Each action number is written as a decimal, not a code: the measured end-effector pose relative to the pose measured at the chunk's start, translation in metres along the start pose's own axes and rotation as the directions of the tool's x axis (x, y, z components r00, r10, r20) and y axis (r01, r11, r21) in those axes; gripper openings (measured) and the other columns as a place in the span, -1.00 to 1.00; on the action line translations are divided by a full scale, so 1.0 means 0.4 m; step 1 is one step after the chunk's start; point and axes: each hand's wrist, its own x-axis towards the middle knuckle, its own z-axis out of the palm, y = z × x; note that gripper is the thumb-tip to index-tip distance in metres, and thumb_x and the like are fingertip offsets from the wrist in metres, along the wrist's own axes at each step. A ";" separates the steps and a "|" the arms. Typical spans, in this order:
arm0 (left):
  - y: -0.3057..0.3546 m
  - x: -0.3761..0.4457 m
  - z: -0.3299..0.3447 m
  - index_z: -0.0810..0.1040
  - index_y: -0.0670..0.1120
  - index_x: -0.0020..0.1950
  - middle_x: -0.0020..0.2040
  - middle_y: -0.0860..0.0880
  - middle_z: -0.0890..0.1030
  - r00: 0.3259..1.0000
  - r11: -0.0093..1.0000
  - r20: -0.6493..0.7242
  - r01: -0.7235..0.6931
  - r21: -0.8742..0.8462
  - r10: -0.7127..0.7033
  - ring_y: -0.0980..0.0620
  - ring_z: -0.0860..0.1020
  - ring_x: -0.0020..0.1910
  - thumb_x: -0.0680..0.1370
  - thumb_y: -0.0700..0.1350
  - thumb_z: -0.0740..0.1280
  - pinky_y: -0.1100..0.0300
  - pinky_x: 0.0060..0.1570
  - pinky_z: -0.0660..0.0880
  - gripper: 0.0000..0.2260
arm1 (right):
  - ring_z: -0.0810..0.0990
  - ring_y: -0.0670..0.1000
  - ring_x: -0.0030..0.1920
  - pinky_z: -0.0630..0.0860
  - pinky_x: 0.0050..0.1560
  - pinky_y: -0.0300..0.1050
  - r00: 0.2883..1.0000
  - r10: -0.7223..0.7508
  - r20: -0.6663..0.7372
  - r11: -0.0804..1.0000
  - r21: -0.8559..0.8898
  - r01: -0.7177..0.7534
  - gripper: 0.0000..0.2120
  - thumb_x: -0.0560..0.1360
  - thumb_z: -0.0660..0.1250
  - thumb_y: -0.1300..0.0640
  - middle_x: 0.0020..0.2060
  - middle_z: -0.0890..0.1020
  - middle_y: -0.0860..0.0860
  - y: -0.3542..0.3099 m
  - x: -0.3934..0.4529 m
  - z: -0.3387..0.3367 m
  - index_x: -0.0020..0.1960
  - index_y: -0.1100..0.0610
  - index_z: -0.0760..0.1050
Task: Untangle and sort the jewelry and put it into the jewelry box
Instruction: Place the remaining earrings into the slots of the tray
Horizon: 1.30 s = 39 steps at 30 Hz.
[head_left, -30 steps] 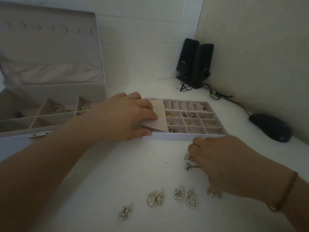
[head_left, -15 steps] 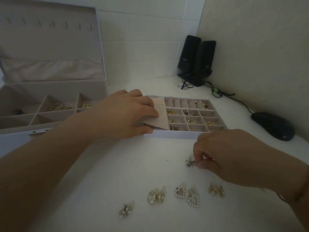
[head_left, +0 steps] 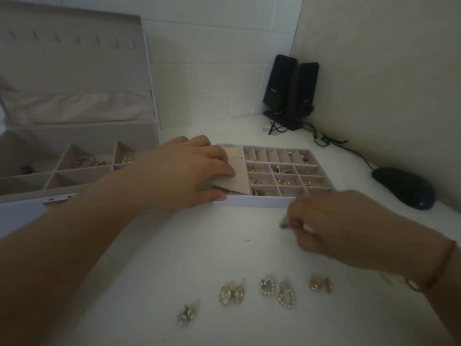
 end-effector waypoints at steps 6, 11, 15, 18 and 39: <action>-0.002 0.001 0.003 0.49 0.17 0.29 0.22 0.15 0.53 1.000 1.000 0.006 0.005 0.001 -0.005 0.02 0.47 0.15 0.46 0.33 0.09 0.10 -0.01 0.41 -0.50 | 0.38 -0.08 -0.28 0.22 -0.39 -0.22 0.946 0.144 -0.289 0.989 0.006 -0.148 -0.96 0.52 0.17 -0.04 -0.22 0.40 -0.16 0.120 0.041 0.023 -0.11 -0.12 0.35; -0.002 0.001 0.002 0.50 0.16 0.28 0.21 0.13 0.54 1.000 1.000 0.001 -0.002 -0.003 0.002 0.01 0.48 0.13 0.47 0.33 0.09 0.10 -0.02 0.42 -0.51 | 0.40 -0.10 -0.24 0.25 -0.32 -0.35 0.965 0.146 -0.219 0.987 0.102 -0.126 -0.93 0.54 0.20 -0.01 -0.20 0.46 -0.15 0.142 0.071 0.065 -0.04 -0.06 0.45; -0.001 0.002 0.002 0.51 0.16 0.28 0.20 0.13 0.55 1.000 1.000 -0.006 -0.001 -0.011 0.001 0.00 0.48 0.13 0.46 0.33 0.09 0.09 -0.01 0.44 -0.51 | 0.51 -0.11 -0.15 0.48 -0.17 -0.15 0.966 0.127 -0.225 0.981 0.175 -0.088 -0.82 0.47 0.25 -0.05 -0.13 0.52 -0.14 0.129 0.029 0.022 0.08 -0.14 0.45; -0.001 0.002 0.001 0.52 0.16 0.27 0.20 0.13 0.55 1.000 1.000 -0.011 -0.002 -0.006 0.002 0.00 0.49 0.13 0.46 0.32 0.10 0.08 -0.02 0.45 -0.51 | 0.48 -0.28 -0.13 0.37 -0.14 -0.40 0.995 -0.026 -0.093 0.980 0.196 0.044 -0.77 0.39 0.27 -0.25 -0.15 0.49 -0.27 0.074 0.022 0.003 0.03 -0.34 0.39; -0.002 0.001 0.001 0.51 0.15 0.27 0.20 0.13 0.54 1.000 1.000 -0.010 -0.010 -0.004 0.010 0.00 0.48 0.13 0.46 0.33 0.09 0.09 -0.01 0.44 -0.50 | 0.59 -0.15 -0.16 0.49 -0.09 -0.35 0.929 0.019 -0.369 0.858 0.483 0.174 -0.84 0.39 0.42 0.07 -0.20 0.60 -0.16 0.129 0.024 -0.012 -0.14 -0.20 0.54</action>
